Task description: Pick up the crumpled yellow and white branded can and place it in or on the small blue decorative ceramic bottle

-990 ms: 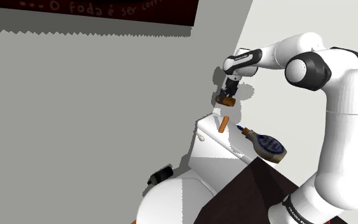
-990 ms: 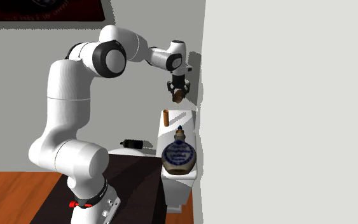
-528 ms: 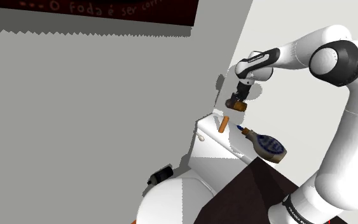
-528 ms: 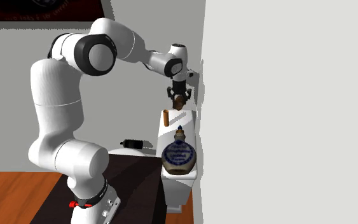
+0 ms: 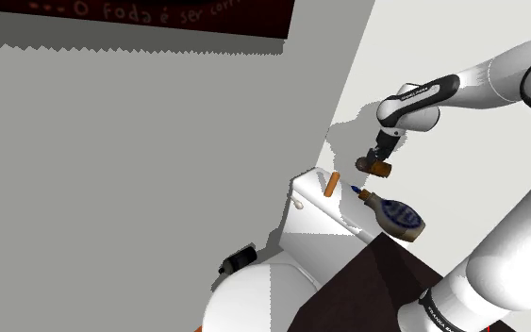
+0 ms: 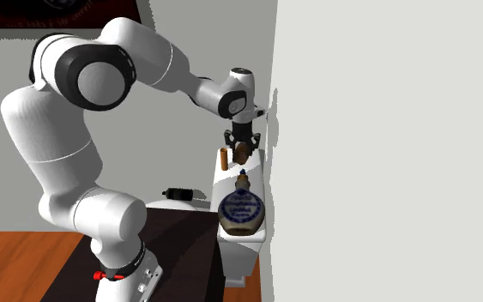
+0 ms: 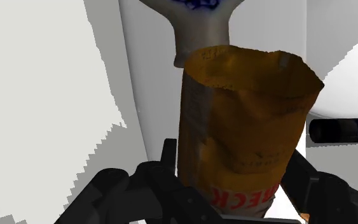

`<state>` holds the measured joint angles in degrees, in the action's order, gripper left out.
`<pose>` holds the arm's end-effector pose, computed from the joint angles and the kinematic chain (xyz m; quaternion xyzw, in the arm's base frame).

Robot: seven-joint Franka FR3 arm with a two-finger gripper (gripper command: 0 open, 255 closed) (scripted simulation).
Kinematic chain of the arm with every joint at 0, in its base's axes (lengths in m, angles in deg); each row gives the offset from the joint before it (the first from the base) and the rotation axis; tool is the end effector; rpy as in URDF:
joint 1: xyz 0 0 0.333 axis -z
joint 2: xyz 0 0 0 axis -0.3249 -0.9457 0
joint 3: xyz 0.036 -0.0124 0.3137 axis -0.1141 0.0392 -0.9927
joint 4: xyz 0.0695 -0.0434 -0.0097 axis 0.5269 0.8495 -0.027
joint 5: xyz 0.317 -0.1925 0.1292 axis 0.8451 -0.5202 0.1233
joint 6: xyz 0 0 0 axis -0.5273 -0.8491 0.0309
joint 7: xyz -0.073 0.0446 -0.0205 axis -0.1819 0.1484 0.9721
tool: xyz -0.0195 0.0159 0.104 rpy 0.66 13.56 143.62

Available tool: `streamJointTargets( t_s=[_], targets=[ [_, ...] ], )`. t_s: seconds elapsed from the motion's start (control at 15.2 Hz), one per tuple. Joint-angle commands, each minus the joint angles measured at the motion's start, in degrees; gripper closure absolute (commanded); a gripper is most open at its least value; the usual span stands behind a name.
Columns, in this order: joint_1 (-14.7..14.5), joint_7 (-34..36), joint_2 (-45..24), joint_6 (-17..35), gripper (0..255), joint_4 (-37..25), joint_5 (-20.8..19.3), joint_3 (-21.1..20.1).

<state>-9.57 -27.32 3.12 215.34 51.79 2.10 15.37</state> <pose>0.4223 -0.3244 0.3458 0.9983 -0.0588 0.0011 0.0051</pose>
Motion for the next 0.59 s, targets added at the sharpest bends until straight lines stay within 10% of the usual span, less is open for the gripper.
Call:
streamJointTargets(
  t_s=[0.0, 0.53],
  targets=[
    [0.5, 0.0, 3.6, 1.2, 255, 4.3, -2.2, 0.9],
    [6.5, -2.1, 17.3, 2.0, 255, 17.0, -12.3, 4.6]
  ],
)
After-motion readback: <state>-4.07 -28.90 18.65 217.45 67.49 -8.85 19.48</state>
